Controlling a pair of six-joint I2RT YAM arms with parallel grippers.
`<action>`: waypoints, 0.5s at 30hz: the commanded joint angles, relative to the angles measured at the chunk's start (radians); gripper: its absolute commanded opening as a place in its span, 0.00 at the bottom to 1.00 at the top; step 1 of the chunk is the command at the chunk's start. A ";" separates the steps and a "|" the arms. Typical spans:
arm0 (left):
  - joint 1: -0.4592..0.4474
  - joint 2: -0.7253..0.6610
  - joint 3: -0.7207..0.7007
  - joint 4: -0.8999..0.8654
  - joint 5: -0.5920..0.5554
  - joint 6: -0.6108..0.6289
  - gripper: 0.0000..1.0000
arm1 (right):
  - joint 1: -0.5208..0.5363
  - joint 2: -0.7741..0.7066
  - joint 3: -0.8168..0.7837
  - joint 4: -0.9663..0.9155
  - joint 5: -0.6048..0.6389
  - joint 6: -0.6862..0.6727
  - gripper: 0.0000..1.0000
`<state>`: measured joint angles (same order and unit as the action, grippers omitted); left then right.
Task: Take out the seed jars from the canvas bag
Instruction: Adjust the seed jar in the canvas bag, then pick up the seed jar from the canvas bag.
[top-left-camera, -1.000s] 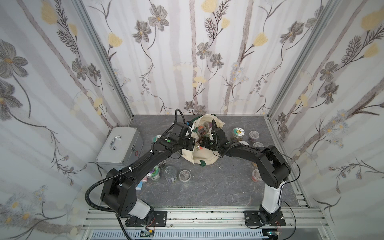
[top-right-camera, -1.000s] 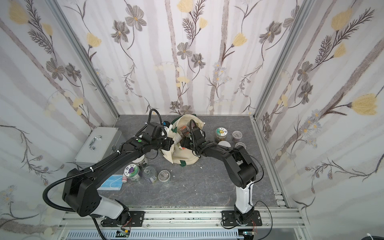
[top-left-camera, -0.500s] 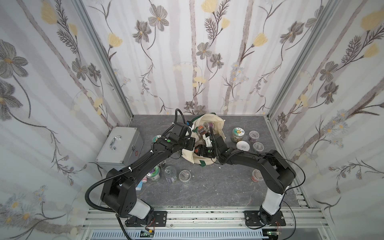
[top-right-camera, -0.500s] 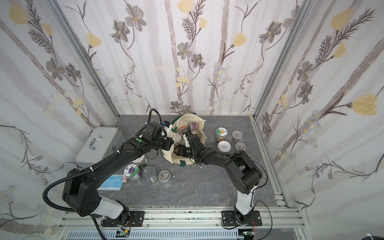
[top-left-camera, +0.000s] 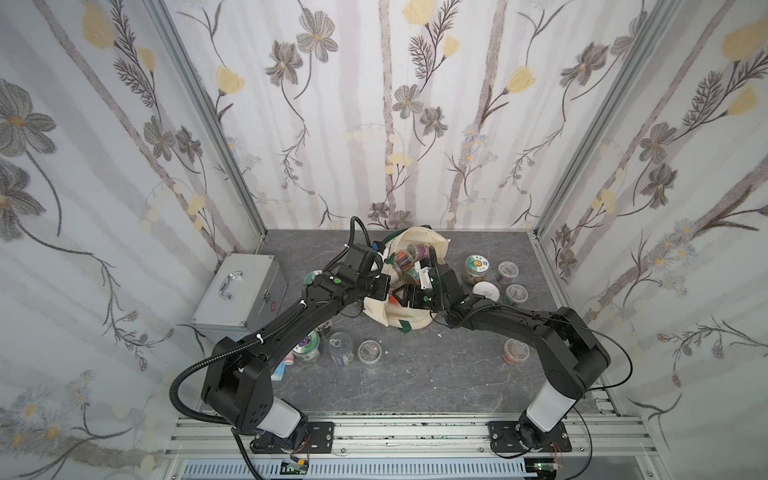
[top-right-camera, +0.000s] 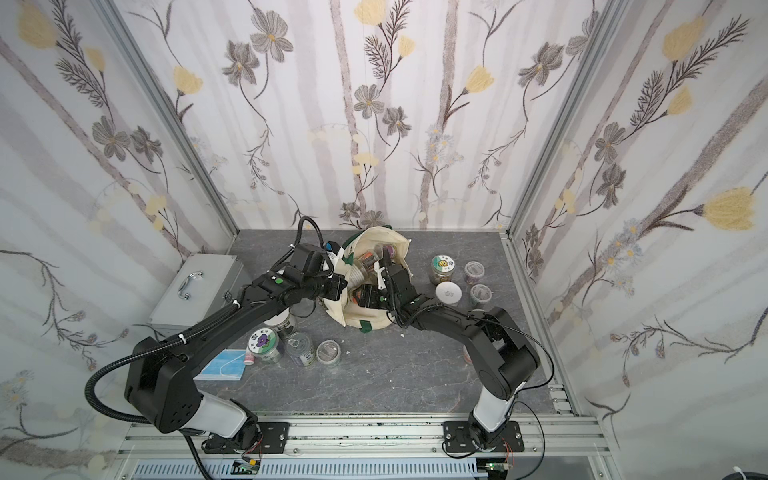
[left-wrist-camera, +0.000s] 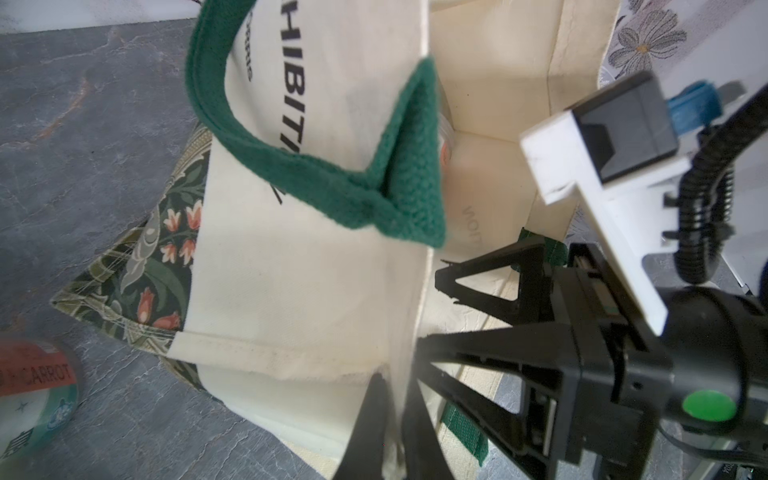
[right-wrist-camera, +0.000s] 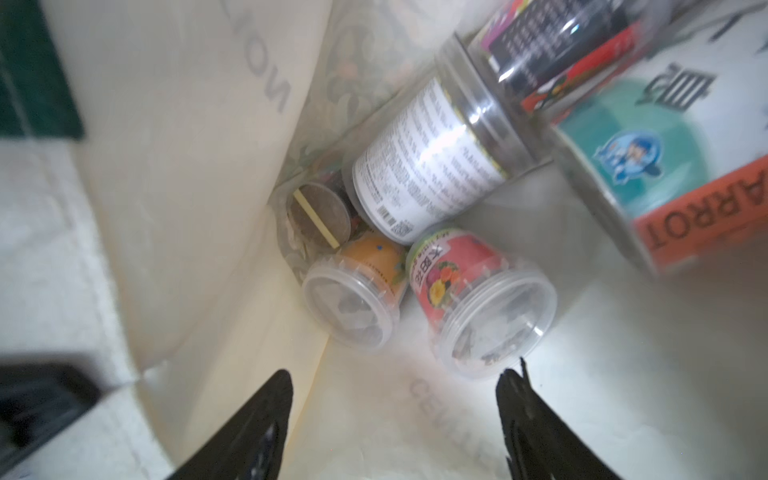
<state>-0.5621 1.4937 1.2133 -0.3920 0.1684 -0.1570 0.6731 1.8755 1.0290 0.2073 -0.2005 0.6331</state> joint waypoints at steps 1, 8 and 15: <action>0.000 0.007 0.011 -0.023 -0.001 0.009 0.09 | -0.006 0.016 0.042 -0.010 0.086 -0.104 0.81; 0.000 0.015 0.016 -0.025 0.002 0.011 0.09 | -0.019 0.112 0.153 -0.014 0.018 -0.196 0.83; 0.001 0.017 0.017 -0.027 0.005 0.011 0.09 | -0.023 0.179 0.227 -0.028 -0.032 -0.228 0.84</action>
<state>-0.5629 1.5063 1.2209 -0.3943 0.1761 -0.1562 0.6518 2.0357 1.2331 0.1837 -0.1951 0.4412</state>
